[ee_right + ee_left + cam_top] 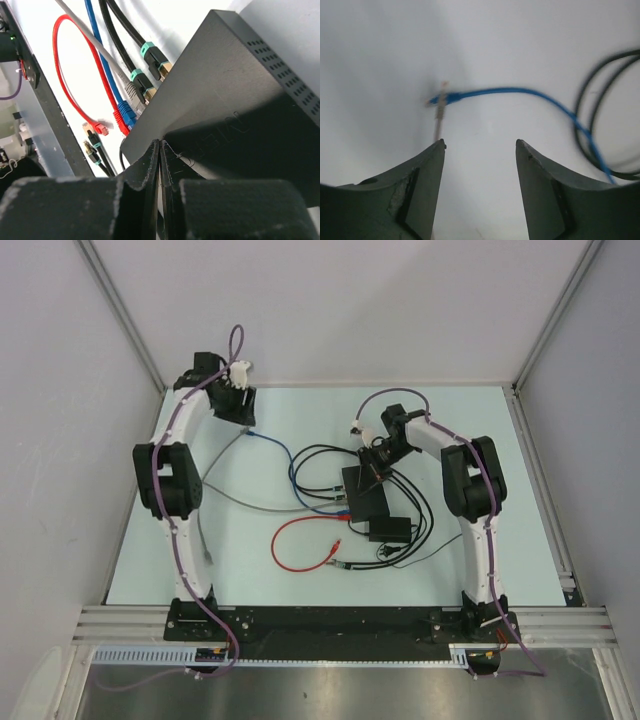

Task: Pull the plug from the switch port

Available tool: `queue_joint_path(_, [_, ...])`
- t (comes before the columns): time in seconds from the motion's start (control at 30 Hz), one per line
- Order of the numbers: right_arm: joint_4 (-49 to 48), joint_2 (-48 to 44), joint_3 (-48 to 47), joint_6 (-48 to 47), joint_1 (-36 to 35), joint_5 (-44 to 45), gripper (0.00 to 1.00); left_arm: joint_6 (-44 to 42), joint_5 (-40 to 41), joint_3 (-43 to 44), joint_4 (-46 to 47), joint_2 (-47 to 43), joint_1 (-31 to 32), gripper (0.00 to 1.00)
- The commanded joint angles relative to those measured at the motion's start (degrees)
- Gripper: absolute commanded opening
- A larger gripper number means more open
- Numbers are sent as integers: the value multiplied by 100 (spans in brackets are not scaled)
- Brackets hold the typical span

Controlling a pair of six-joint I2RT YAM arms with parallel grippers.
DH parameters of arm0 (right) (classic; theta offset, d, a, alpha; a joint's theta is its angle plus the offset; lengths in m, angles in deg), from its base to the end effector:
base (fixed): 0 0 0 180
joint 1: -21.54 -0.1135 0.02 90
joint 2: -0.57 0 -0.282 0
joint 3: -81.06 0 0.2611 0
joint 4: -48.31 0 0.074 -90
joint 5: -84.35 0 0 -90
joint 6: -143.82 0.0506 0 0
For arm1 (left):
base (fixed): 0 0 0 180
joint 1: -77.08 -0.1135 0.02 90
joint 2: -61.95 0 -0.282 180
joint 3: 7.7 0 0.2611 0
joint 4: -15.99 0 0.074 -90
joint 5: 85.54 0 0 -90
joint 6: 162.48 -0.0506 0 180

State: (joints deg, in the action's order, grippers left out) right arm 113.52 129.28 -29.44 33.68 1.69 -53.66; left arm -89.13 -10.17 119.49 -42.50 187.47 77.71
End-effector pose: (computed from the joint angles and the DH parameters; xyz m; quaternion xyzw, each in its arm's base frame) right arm 0.4168 0.1905 0.1448 -0.3338 0.8490 0.4060 0.0535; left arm 0.5119 -0.0184 0.2477 0.1787 0.9343 -0.0814 0.2974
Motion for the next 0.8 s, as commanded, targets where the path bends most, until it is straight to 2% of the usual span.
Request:
queue_joint_path(0.0, [-174, 744, 396, -456, -53, 1804, 8, 65, -3037, -410, 662, -931, 244, 64])
queue_joint_path(0.1, [-208, 665, 457, -473, -36, 1769, 6, 126, -3606, -868, 874, -1108, 700, 64])
queue_joint_path(0.23, [-253, 393, 466, -518, -53, 1584, 6, 406, -4002, -1212, 830, -863, 1194, 62])
queue_joint_path(0.33, [-463, 24, 466, -272, -150, 1847, 4, 600, -4301, -1573, 1102, -644, 1414, 61])
queue_joint_path(0.43, [-1086, -573, 789, 53, -185, 2322, 2, 645, -4740, -1635, 1164, -344, 1502, 61])
queue_joint_path(0.6, [-2106, -1382, 1493, -60, -334, 2752, 0, 785, -4900, -1442, 1198, 245, 1528, 60])
queue_joint_path(0.7, [-2327, -1305, 1758, -306, -501, 3235, 0, 847, -4935, -1336, 1217, 438, 1564, 59])
queue_joint_path(0.77, [-2501, -1103, 1898, -428, -615, 3876, 0, 865, -4926, -1275, 1138, 526, 1599, 58])
